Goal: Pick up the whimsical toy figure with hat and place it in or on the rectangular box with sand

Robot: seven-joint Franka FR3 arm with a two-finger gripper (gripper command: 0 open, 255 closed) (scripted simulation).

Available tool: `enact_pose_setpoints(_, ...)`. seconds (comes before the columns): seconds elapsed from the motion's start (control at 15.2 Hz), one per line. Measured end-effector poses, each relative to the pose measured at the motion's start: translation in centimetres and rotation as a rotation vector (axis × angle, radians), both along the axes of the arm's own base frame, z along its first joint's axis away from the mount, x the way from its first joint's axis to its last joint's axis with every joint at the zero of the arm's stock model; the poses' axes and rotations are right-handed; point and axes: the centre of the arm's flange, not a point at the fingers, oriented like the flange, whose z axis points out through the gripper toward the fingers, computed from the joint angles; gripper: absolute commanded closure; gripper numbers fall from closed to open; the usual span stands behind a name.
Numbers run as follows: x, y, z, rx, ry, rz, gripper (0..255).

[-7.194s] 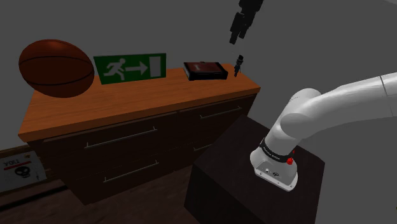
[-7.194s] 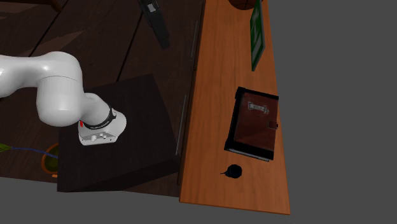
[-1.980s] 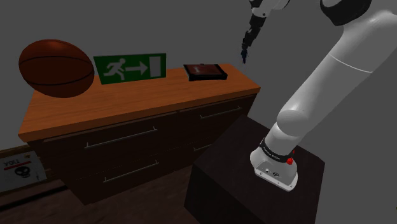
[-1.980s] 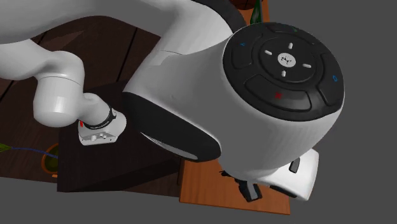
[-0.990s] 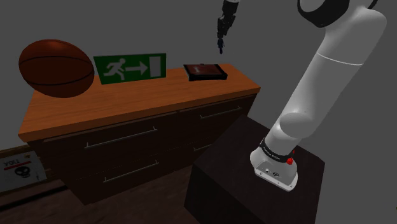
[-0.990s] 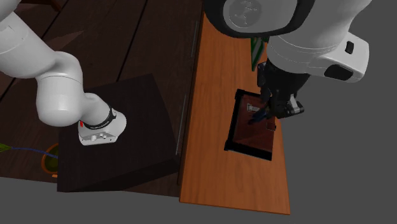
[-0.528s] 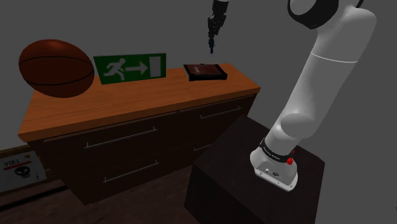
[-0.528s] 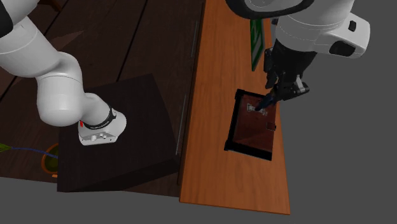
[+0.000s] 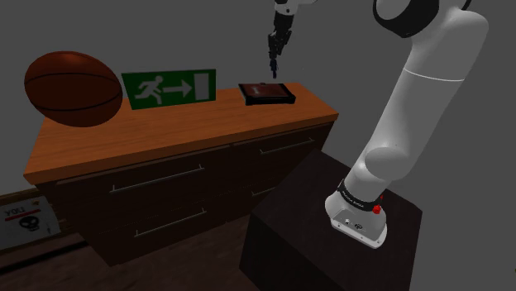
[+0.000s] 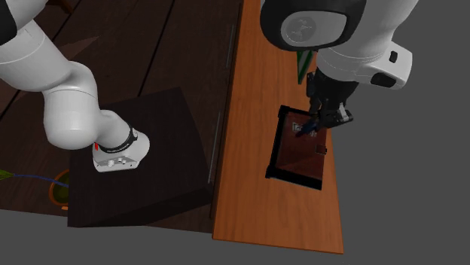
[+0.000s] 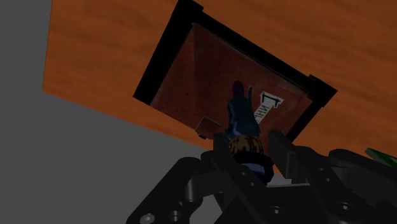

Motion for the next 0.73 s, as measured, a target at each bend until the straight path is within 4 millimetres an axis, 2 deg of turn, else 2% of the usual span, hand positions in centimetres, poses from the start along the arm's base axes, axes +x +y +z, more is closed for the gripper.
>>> enact_pose_setpoints(0.73,0.0,0.1,-5.4,0.0,0.0,0.0,255)
